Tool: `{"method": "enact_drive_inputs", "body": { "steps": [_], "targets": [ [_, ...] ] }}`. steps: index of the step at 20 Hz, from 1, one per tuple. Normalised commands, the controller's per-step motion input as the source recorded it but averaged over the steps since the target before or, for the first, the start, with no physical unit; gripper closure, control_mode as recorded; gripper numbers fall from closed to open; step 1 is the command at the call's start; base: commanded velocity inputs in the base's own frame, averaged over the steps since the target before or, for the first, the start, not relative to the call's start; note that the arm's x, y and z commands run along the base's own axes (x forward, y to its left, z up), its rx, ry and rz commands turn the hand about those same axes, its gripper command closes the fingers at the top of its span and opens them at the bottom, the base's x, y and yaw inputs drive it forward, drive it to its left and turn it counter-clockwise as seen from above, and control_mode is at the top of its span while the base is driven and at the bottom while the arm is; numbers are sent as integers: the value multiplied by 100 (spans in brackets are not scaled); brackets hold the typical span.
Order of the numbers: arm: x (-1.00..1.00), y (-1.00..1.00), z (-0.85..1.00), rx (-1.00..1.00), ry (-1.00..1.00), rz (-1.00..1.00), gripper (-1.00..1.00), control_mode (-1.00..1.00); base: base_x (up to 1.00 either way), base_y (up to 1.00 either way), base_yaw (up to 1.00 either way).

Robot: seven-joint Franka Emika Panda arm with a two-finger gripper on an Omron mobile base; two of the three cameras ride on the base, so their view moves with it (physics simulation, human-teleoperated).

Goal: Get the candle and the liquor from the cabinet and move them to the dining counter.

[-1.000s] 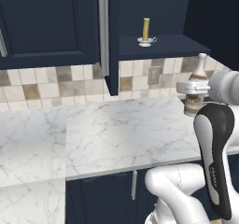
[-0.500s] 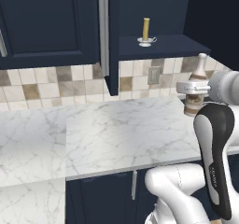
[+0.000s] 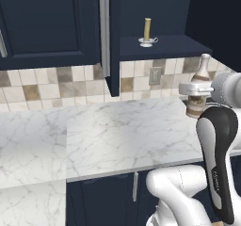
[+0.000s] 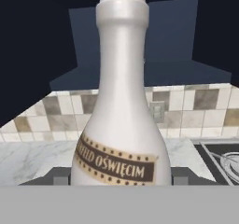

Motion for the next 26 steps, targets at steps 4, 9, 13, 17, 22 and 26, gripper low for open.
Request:
{"method": "enact_drive_inputs", "body": {
  "steps": [4, 9, 13, 17, 22, 26],
  "targets": [
    [-45, 4, -2, 0, -7, 0, 100, -100, 0, 0, 0],
    [-48, 2, -1, 0, -2, 0, 100, -100, 0, 0, 0],
    [-7, 1, -2, 1, 15, -2, 100, -100, 0, 0, 0],
    [0, 0, 0, 0, 0, 0, 100, -100, 0, 0, 0],
    [0, 0, 0, 0, 0, 0, 100, -100, 0, 0, 0],
    [0, 0, 0, 0, 0, 0, 100, -100, 0, 0, 0]
  ]
}}
